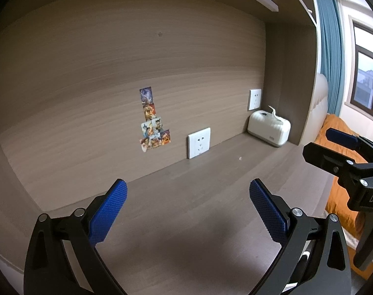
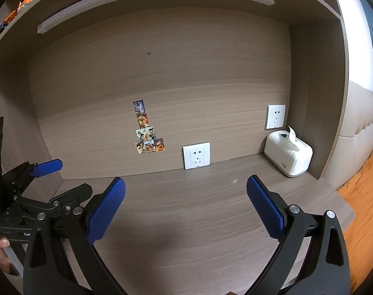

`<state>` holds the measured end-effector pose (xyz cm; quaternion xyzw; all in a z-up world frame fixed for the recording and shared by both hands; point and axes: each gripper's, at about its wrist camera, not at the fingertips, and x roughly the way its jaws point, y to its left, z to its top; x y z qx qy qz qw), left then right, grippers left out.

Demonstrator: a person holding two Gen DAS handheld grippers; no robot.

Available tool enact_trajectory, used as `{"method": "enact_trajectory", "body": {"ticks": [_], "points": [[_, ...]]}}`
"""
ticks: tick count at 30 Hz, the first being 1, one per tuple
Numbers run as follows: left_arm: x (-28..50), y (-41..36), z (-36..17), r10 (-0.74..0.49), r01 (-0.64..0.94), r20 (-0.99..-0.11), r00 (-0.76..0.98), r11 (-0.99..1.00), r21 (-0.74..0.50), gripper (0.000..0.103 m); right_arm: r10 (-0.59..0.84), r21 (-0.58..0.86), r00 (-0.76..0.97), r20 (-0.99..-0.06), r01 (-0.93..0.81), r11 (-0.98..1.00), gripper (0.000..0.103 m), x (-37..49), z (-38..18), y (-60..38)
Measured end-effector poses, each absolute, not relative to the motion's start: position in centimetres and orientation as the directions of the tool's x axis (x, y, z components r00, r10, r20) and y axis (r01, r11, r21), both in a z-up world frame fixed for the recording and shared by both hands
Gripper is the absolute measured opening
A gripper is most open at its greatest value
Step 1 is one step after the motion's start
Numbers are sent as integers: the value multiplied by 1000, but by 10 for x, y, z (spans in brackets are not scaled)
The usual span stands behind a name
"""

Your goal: Collect trash

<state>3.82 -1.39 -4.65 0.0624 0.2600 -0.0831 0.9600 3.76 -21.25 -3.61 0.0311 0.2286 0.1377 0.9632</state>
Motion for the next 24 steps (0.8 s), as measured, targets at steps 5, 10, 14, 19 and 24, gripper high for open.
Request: {"method": "enact_trajectory", "body": {"ticks": [5,10,14,19,24], "points": [[47,-11,-48,-133,201,-510,850,976,80,98,273,121,854,-443,-245,962,98,46,-38,-210],[61,-8,-50,-153,219,-516,843,973,71,98,262,115,851,-455,-236,965,98,54,-40,-207],[71,-5,-52,-163,230,-520,838,971,67,98,250,112,851,-461,-224,968,98,58,-40,-206],[86,3,-56,-162,229,-528,834,971,64,98,233,108,851,-470,-207,972,98,65,-41,-201],[102,18,-64,-165,222,-550,819,974,39,98,216,100,846,-488,-192,976,98,79,-47,-189]]}}
